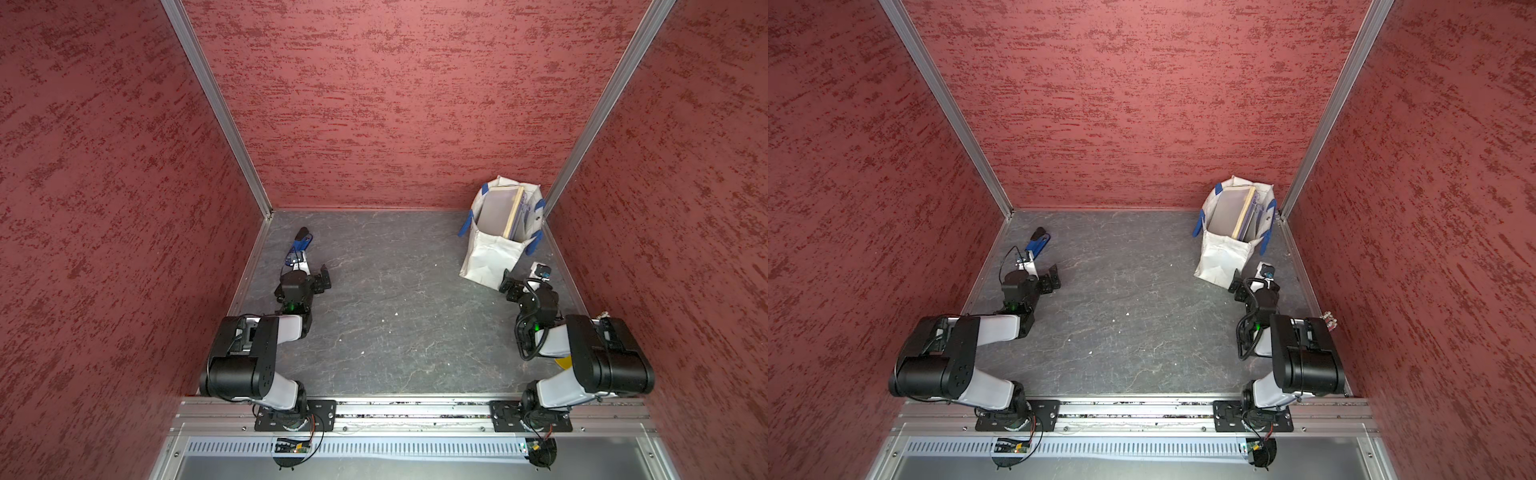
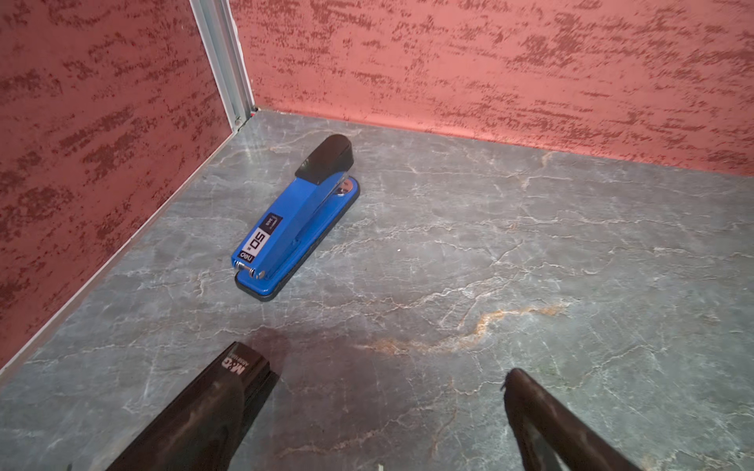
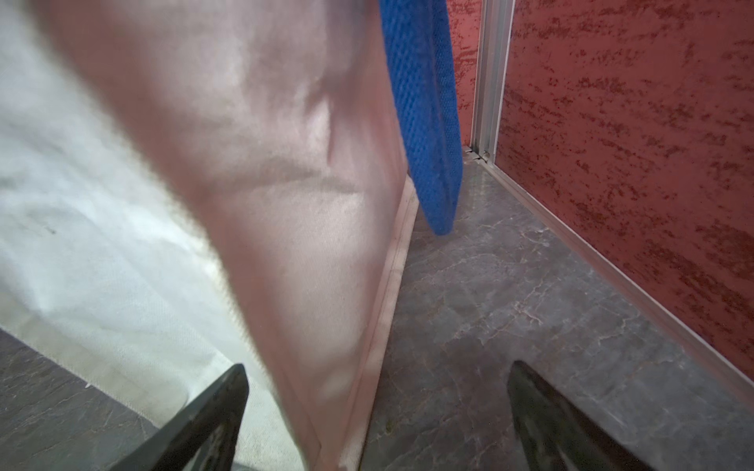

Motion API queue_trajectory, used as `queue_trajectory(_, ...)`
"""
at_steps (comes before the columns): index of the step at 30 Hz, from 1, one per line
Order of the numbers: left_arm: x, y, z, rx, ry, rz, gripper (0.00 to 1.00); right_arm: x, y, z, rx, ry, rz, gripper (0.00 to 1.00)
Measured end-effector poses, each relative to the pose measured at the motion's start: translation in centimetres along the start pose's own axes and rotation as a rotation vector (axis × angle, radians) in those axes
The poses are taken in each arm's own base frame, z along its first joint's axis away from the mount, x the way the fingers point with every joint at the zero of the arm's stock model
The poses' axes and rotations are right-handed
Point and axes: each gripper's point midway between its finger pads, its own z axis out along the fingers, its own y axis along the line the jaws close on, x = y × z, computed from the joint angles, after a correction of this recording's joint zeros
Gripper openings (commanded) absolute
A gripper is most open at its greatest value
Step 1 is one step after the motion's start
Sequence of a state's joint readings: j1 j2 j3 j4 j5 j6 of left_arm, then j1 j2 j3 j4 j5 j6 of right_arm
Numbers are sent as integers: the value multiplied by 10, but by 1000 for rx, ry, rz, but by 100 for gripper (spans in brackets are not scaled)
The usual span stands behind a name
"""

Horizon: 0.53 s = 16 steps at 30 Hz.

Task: Put the pencil pouch into the canvas bag
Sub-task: Reset both arms

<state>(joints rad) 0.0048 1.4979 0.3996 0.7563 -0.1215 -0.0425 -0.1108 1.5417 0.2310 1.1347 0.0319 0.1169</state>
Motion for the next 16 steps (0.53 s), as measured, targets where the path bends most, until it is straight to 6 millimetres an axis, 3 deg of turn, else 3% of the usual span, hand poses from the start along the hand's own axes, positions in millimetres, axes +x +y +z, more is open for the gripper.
queue_trajectory(9, -13, -3, 0, 18, -59, -4, 100, -7, 5, 1, 11, -30, -24, 99)
queue_trajectory(16, -11, -7, 2, 54, -59, 5, 100, -9, 4, 1, 24, -40, -26, 99)
